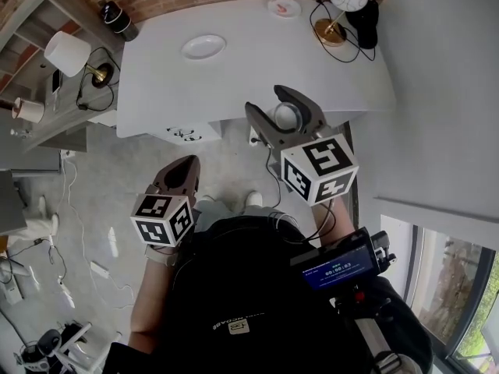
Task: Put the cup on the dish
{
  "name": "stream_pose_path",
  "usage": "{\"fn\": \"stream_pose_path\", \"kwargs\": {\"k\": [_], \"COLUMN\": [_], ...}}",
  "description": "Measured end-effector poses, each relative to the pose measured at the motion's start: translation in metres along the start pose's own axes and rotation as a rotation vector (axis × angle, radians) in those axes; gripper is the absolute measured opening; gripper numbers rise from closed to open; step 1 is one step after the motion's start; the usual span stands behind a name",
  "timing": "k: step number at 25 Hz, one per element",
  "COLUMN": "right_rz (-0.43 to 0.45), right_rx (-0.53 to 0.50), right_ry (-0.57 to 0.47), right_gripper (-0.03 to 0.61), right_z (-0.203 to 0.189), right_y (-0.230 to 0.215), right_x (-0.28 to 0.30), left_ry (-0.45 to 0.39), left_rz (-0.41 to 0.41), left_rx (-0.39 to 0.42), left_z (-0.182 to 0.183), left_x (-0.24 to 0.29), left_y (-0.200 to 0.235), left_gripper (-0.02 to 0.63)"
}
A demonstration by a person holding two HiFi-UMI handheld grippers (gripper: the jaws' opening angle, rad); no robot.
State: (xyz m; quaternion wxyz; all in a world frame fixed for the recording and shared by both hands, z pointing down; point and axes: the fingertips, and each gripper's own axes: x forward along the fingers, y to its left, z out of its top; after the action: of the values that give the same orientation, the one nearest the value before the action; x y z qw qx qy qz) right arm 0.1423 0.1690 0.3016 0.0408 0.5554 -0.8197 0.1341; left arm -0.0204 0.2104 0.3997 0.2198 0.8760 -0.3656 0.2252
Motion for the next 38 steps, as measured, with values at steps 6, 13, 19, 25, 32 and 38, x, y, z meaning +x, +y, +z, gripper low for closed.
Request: {"fn": "stream_pose_path", "kwargs": {"k": [6,13,19,25,32,38], "right_rz": [-0.013,-0.038,-0.073,-0.111,-0.151,-0.173], "right_rx": [0.023,0.018,0.009,0.008,0.018,0.029], "right_ry": [0.004,0.02,0.027,0.033,0.043,0.066], "right_gripper": [0.255,0.255,0.255,0.255,0.255,0.255], "right_z": [-0.006,-0.008,-0.002,0.008,0.017,0.018], "right_y": [-0.01,-0.018,-0.025,-0.034,-0.044,-0.043], "right_x": [-0.005,0.009,0.033,0.065,0.102,0.137], "left_ry": [0.003,0.005,0.011,0.021,0.029,0.04], "left_rz": [0.003,-0.012,-0.05,-0.085,-0.119,-0.132], "left_rx": [-0.005,-0.021,-0.013,0.004,0.016,0.005], "left_z": [-0.003,-0.001,0.014,0.038,0.063,0.076], "left_x": [0.003,0.013,0.031,0.052,0.073,0.084], "left_y": [-0.004,0.009,0.03,0.058,0.09,0.126], "left_gripper": [0.005,0.005,0.005,0.005,0.005,0.005]}}
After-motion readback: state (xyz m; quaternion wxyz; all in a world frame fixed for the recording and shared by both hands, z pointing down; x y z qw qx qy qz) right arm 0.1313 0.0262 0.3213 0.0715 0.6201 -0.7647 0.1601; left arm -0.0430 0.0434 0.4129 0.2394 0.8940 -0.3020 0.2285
